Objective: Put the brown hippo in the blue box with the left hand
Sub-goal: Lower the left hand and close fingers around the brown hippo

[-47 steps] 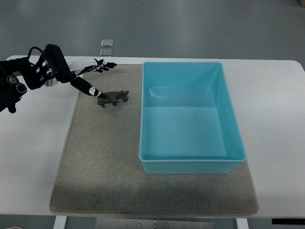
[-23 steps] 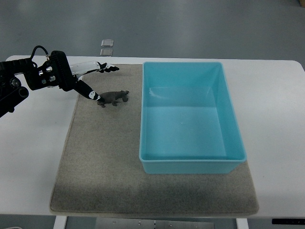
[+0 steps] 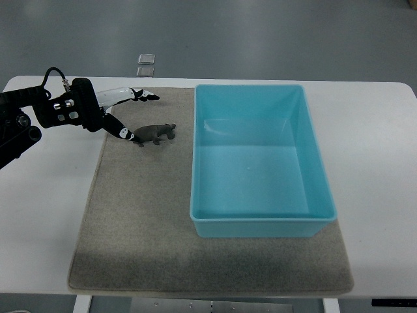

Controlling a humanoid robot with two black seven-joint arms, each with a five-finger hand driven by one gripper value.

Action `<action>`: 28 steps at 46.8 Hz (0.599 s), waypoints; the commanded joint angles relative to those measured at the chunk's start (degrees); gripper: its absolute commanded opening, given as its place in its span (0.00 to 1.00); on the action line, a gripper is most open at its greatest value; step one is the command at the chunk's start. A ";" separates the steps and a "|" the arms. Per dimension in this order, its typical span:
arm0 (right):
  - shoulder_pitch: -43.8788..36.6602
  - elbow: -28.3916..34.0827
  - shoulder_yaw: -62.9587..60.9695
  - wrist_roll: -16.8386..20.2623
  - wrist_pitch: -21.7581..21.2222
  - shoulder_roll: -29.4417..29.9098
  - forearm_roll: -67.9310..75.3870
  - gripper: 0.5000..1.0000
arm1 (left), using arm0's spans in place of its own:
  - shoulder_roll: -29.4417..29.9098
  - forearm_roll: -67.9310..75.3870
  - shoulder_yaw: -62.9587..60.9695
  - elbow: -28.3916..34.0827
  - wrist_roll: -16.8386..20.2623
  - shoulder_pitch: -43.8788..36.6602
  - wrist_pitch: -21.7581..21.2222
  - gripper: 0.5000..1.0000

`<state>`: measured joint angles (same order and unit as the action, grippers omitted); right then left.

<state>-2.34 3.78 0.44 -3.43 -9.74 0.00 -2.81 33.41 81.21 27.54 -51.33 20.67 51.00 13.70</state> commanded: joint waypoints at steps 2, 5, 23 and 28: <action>0.06 0.00 0.00 0.00 -0.01 0.00 0.00 0.87 | -0.18 -0.08 -0.12 -0.09 -0.19 -0.02 0.01 0.89; -0.03 0.00 0.00 0.00 -0.01 0.00 0.00 0.87 | -0.18 -0.08 -0.20 -0.09 -0.20 -0.11 0.01 0.89; 0.06 0.00 0.00 0.00 -0.01 0.00 0.00 0.87 | -0.62 -0.61 -0.38 0.00 -0.37 -0.99 -0.43 0.87; -0.03 0.00 0.00 0.00 -0.01 0.00 0.00 0.87 | -0.62 -0.70 -0.38 0.00 -0.37 -0.99 -0.52 0.84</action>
<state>-2.34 3.78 0.44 -3.43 -9.75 0.00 -2.81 32.78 80.59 27.13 -51.33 20.30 50.02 13.21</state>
